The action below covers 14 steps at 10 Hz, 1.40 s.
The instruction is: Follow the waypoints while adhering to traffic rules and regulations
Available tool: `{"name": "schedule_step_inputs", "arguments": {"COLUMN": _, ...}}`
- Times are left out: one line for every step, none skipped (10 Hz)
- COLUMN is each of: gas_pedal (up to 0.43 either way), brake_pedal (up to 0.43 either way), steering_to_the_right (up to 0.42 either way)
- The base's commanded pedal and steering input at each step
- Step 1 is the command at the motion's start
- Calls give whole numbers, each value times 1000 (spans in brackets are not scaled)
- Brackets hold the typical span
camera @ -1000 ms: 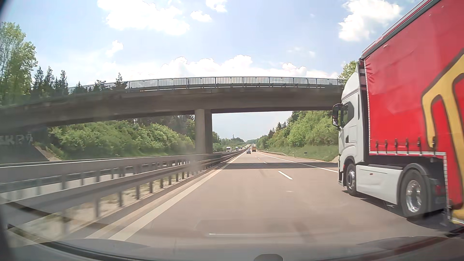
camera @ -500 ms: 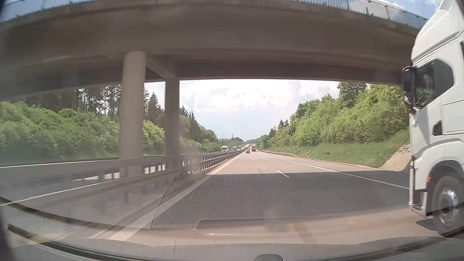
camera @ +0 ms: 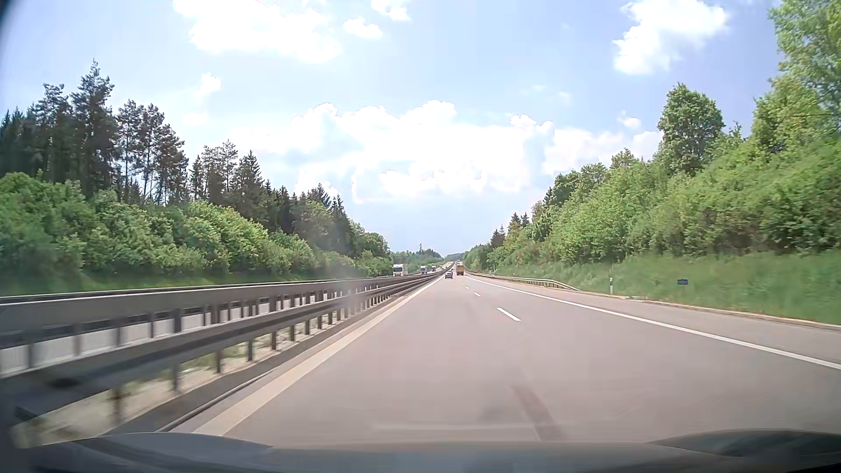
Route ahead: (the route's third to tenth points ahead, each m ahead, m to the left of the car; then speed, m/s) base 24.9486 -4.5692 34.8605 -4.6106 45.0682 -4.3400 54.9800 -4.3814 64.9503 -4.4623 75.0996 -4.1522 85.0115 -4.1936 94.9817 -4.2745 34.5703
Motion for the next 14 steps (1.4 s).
{"name": "schedule_step_inputs", "arguments": {"gas_pedal": 311, "brake_pedal": 0, "steering_to_the_right": -1}}
{"name": "schedule_step_inputs", "arguments": {"gas_pedal": 319, "brake_pedal": 0, "steering_to_the_right": -1}}
{"name": "schedule_step_inputs", "arguments": {"gas_pedal": 319, "brake_pedal": 0, "steering_to_the_right": -1}}
{"name": "schedule_step_inputs", "arguments": {"gas_pedal": 319, "brake_pedal": 0, "steering_to_the_right": -1}}
{"name": "schedule_step_inputs", "arguments": {"gas_pedal": 319, "brake_pedal": 0, "steering_to_the_right": -1}}
{"name": "schedule_step_inputs", "arguments": {"gas_pedal": 319, "brake_pedal": 0, "steering_to_the_right": -1}}
{"name": "schedule_step_inputs", "arguments": {"gas_pedal": 319, "brake_pedal": 0, "steering_to_the_right": -1}}
{"name": "schedule_step_inputs", "arguments": {"gas_pedal": 319, "brake_pedal": 0, "steering_to_the_right": -1}}
{"name": "schedule_step_inputs", "arguments": {"gas_pedal": 319, "brake_pedal": 0, "steering_to_the_right": -1}}
{"name": "schedule_step_inputs", "arguments": {"gas_pedal": 319, "brake_pedal": 0, "steering_to_the_right": -1}}
{"name": "schedule_step_inputs", "arguments": {"gas_pedal": 319, "brake_pedal": 0, "steering_to_the_right": -1}}
{"name": "schedule_step_inputs", "arguments": {"gas_pedal": 319, "brake_pedal": 0, "steering_to_the_right": -1}}
{"name": "schedule_step_inputs", "arguments": {"gas_pedal": 319, "brake_pedal": 0, "steering_to_the_right": -1}}
{"name": "schedule_step_inputs", "arguments": {"gas_pedal": 319, "brake_pedal": 0, "steering_to_the_right": -1}}
